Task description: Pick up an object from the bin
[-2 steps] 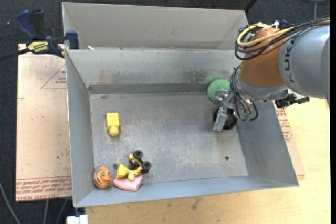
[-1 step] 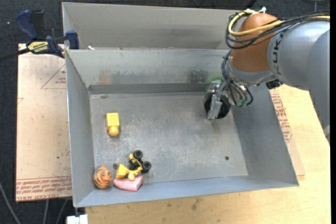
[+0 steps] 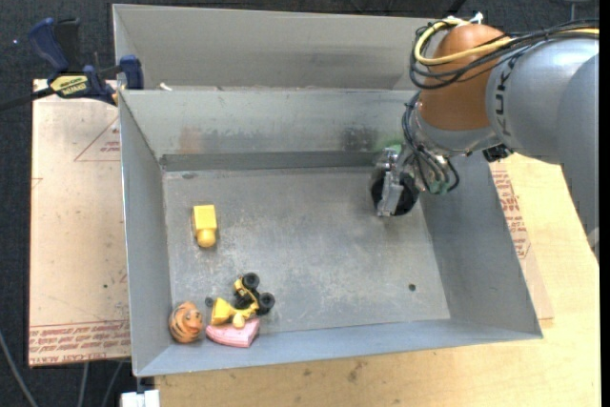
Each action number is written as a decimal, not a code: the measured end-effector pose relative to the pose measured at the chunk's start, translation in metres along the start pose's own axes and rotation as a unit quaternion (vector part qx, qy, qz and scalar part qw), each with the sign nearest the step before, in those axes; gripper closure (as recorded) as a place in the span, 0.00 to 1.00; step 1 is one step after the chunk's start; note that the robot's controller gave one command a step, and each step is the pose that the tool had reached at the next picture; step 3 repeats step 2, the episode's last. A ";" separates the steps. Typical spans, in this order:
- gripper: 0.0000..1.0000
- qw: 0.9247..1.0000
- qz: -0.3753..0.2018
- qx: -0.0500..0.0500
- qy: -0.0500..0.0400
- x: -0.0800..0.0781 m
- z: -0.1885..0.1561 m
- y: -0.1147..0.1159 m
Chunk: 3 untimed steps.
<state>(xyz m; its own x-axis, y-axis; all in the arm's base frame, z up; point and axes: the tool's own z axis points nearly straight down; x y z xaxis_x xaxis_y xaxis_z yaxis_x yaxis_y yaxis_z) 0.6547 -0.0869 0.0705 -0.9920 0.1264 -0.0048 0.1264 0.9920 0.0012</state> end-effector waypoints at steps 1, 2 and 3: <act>1.00 1.000 -0.006 0.000 0.001 0.027 -0.074 0.008; 1.00 1.000 -0.006 0.000 0.001 0.027 -0.074 0.008; 1.00 1.000 -0.006 0.000 0.001 0.027 -0.074 0.008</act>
Offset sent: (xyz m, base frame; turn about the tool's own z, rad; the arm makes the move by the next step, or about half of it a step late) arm 0.0000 0.0000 0.0000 0.0000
